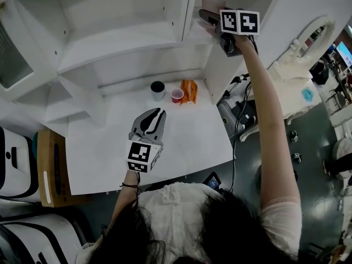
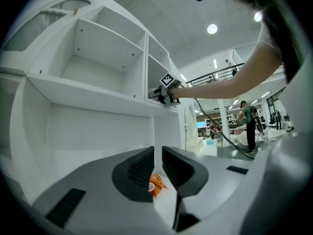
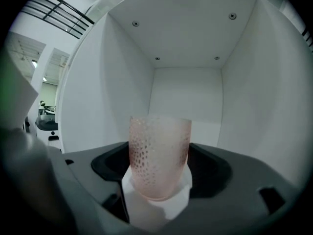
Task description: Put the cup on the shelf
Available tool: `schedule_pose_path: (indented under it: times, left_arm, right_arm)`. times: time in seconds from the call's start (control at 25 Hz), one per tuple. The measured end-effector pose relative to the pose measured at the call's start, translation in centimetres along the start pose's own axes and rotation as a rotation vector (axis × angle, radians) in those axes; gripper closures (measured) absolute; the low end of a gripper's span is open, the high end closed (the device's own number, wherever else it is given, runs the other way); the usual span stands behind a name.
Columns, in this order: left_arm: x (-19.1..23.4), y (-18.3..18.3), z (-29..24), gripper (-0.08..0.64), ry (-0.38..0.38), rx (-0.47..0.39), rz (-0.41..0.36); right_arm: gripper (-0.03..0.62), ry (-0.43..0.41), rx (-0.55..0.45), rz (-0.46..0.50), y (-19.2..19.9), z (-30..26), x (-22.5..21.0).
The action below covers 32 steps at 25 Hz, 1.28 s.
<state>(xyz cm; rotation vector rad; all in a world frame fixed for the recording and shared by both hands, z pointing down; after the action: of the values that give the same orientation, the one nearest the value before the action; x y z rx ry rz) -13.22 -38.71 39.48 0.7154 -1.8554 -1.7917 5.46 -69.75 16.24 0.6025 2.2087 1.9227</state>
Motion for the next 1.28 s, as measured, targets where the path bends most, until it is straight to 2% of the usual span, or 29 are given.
schedule_pose_path:
  times: [0.36,0.56,0.84,1.04,1.28]
  left_arm:
    - [0.5,0.5,-0.4,0.499,-0.003,0.009,0.009]
    - [0.5,0.3,-0.6,0.499,-0.001,0.004,0.008]
    - [0.9,0.5,-0.1,0.499,-0.02,0.006,0.016]
    - [1.0,0.7,0.4,0.499,-0.034,0.004,0.02]
    - [0.4,0.2,0.8,0.499,-0.034,-0.008,0.012]
  right_arm:
    - [0.235,-0.017,0.073,0.064,0.5,-0.5,0.6]
    - [0.234,0.009,0.091,0.104,0.6,-0.6,0.8]
    - [0.233,0.042,0.075,0.056,0.6,-0.4,0.3]
    - [0.233,0.018,0.079,0.016,1.0,0.8,-0.1]
    - [0.235,0.003,-0.008,-0.027,1.3,5.3,-0.4]
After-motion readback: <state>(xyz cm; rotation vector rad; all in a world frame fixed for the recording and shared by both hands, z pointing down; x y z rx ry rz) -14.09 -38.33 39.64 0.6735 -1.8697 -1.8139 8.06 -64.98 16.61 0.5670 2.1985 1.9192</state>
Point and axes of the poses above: the fingertips, and each gripper's own axes: z backward along the fingers, x to its left, y out of its underside, the point moved 7 cm from there along z, backward along the fingers, and after that the axes turned 15 degrees about y, right-handed, at the moved point
